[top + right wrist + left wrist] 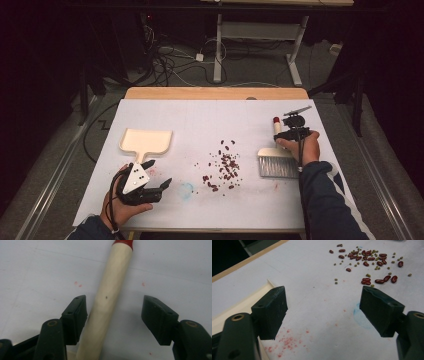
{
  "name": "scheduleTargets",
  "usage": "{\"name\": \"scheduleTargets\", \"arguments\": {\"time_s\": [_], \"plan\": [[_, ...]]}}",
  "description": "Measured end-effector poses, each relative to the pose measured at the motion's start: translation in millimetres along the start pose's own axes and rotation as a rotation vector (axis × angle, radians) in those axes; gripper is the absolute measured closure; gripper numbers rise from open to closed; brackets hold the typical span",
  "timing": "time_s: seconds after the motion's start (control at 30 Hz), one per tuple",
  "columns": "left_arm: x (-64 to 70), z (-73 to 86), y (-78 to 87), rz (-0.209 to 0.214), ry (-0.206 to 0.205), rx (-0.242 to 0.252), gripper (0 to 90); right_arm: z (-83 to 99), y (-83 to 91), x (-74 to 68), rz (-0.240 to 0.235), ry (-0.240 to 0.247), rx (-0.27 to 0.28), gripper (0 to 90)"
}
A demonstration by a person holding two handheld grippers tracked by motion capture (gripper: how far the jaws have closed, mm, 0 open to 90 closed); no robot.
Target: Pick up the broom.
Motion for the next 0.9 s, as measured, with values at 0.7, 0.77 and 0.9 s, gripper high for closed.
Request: {"name": "scheduleTargets", "arguments": {"time_s": [0.7,0.77,0.9], "plan": [[1.6,-0.5,2.1,0.016,-0.006,0.009,21.6,-9.2,-9.0,-10.1,0.046,-0.083,-0.031,70.6],[1.0,-0.4,3.1,0.013,-0.007,0.009,21.5,-8.5,-8.4,-10.1,0.028,-0.072,-0.018,70.5],[1.2,-1.1,2.7,0.011,-0.004,0.008,21.6,-5.6,0.9,-12.2,-0.013,-0.024,0.081,70.6]]}}
Point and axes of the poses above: each handheld gripper's, and its own axes: y roughly backward along the jaws, z roughly out of its underside, x roughly to its right, the point moved 8 cm from there along -y, roughly forward along the jaws, and after that the axes turned 14 degrees about -z, right-handed, at the moved point
